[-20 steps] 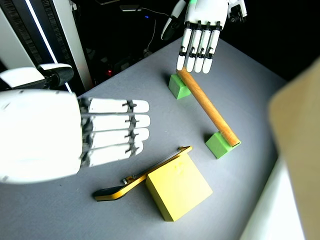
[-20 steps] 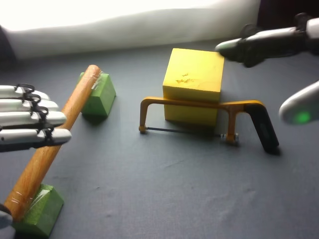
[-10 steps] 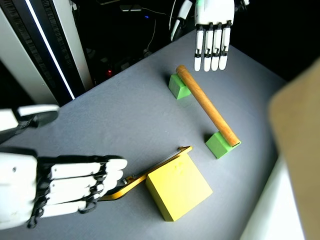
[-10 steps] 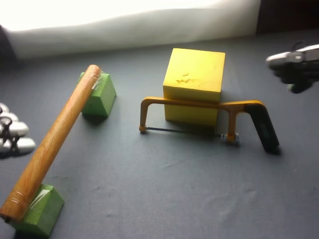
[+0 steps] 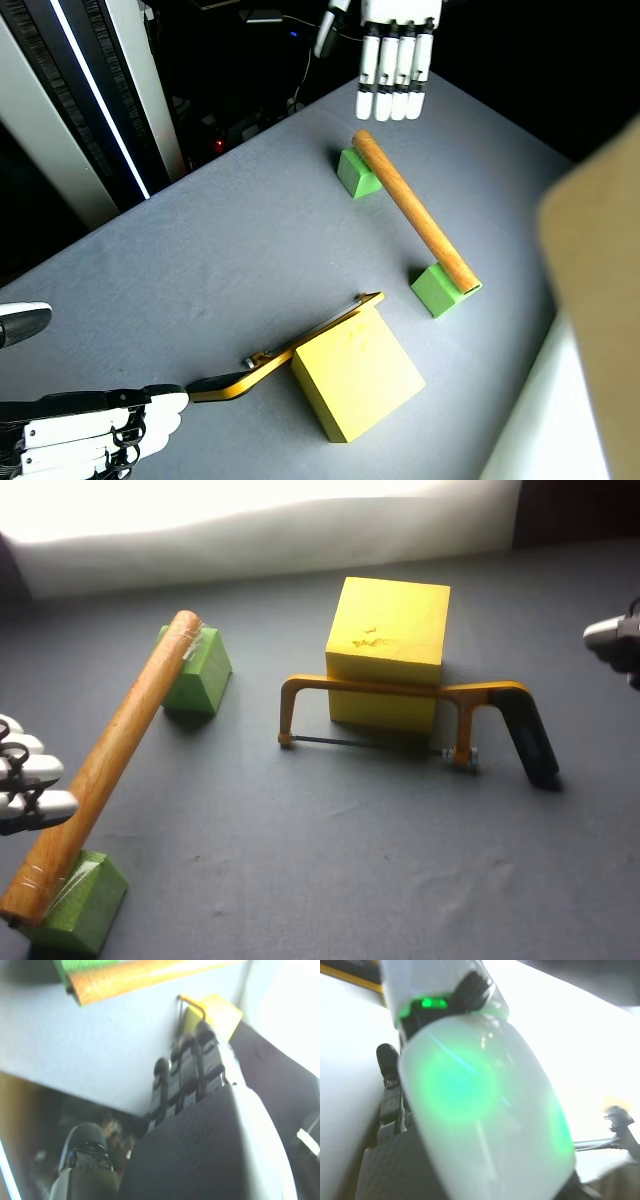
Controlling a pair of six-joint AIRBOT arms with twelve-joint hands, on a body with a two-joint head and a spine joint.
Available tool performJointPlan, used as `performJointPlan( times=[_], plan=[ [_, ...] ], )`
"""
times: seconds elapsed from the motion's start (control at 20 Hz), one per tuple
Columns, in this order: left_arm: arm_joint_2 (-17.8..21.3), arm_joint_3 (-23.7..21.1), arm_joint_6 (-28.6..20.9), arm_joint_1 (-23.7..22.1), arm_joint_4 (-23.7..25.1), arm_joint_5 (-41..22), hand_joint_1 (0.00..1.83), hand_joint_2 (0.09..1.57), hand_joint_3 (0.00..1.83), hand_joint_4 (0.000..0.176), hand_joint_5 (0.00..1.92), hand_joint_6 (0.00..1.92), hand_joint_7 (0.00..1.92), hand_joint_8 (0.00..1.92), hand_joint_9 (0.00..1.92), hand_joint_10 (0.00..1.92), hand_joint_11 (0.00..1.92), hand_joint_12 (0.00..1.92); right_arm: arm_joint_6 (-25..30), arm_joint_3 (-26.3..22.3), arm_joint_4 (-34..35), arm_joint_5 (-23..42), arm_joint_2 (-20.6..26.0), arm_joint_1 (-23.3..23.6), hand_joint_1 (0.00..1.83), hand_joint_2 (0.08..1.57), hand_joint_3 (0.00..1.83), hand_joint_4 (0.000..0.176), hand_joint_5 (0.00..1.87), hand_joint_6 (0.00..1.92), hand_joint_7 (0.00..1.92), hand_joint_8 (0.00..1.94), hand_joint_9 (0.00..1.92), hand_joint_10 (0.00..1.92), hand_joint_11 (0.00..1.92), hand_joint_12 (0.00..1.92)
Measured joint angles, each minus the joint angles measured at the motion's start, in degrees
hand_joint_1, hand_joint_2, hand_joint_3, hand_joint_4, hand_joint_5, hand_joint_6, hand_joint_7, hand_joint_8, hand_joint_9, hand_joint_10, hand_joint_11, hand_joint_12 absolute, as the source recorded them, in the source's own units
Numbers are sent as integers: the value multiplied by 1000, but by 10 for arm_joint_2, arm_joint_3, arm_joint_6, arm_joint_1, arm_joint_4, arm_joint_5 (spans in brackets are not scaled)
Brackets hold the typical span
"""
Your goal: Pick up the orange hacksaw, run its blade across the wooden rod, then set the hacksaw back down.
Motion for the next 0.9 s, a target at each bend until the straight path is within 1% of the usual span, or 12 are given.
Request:
performJointPlan(
  times=[0.05, 0.1, 0.2, 0.25, 0.3, 0.35, 0.5, 0.6, 0.75, 0.8, 0.85, 0.9],
  plan=[
    [-6, 5, -4, -5, 15, 7, 30, 1185, 2, 0, 126, 3, 97, 3, 81, 4, 0, 320, 18, 11, 2, 4, -9, -12, 1113, 1016, 7, 0, 87, 0, 74, 0, 100, 0, 0, 712],
    [-10, 5, -11, -8, 18, 13, 33, 1189, 3, 0, 129, 4, 101, 4, 88, 6, 0, 321, 26, 21, 2, 6, -18, -19, 1121, 1019, 7, 0, 85, 0, 70, 0, 100, 1, 0, 720],
    [-20, 5, -35, -21, 38, 23, 41, 1189, 2, 0, 135, 3, 106, 3, 99, 7, 0, 310, 36, 44, -4, 10, -34, -25, 1099, 1014, 3, 0, 119, 13, 111, 14, 139, 16, 0, 716],
    [-29, 7, -39, -29, 53, 24, 3, 1203, 4, 0, 114, 1, 86, 2, 76, 4, 0, 252, 45, 53, 2, 9, -38, -26, 1141, 1038, 9, 0, 131, 7, 122, 6, 143, 7, 0, 756],
    [-35, 7, -41, -34, 57, 24, 26, 1201, 2, 0, 131, 8, 98, 7, 82, 6, 0, 246, 55, 61, 5, 6, -42, -30, 1161, 1041, 7, 0, 154, 10, 144, 8, 154, 7, 0, 792],
    [-37, 7, -41, -34, 58, 26, 47, 1199, 0, 0, 163, 9, 130, 8, 111, 9, 0, 293, 59, 61, 5, -1, -44, -33, 1173, 1055, 9, 0, 167, 9, 159, 7, 160, 6, 0, 786],
    [-44, 10, -43, -34, 58, 56, 53, 1198, 0, 0, 148, 1, 117, 0, 103, 2, 0, 240, 68, 66, 2, -7, -53, -51, 1173, 1065, 6, 0, 162, 2, 151, 0, 154, 1, 0, 736],
    [-44, 10, -43, -34, 58, 58, 60, 1200, 0, 0, 164, 4, 137, 4, 112, 3, 0, 266, 68, 88, 5, -2, -77, -59, 1199, 1073, 8, 0, 168, 3, 148, 0, 144, 0, 0, 739],
    [-46, 10, -45, -32, 74, 46, 92, 1201, 0, 0, 149, 1, 127, 2, 109, 3, 0, 260, -21, 100, 137, 6, -108, -85, 1171, 1065, 3, 0, 154, 2, 131, 4, 152, 3, 0, 806],
    [-49, 14, -88, -28, 144, 20, 95, 1201, 0, 0, 149, 1, 128, 2, 110, 3, 0, 261, -67, 102, 205, 9, -121, -101, 1171, 1066, 3, 0, 153, 3, 129, 5, 153, 3, 0, 820],
    [-48, 16, -93, -25, 162, 11, 95, 1201, 0, 0, 149, 1, 128, 2, 110, 3, 0, 261, -80, 102, 226, 11, -124, -107, 1171, 1066, 3, 0, 153, 3, 129, 5, 153, 3, 0, 820],
    [-48, 17, -95, -22, 179, 6, 31, 1208, 2, 0, 161, 3, 134, 2, 118, 4, 0, 297, -91, 102, 247, 12, -127, -116, 1179, 1078, 8, 0, 120, 0, 102, 0, 146, 0, 0, 821]
  ],
)
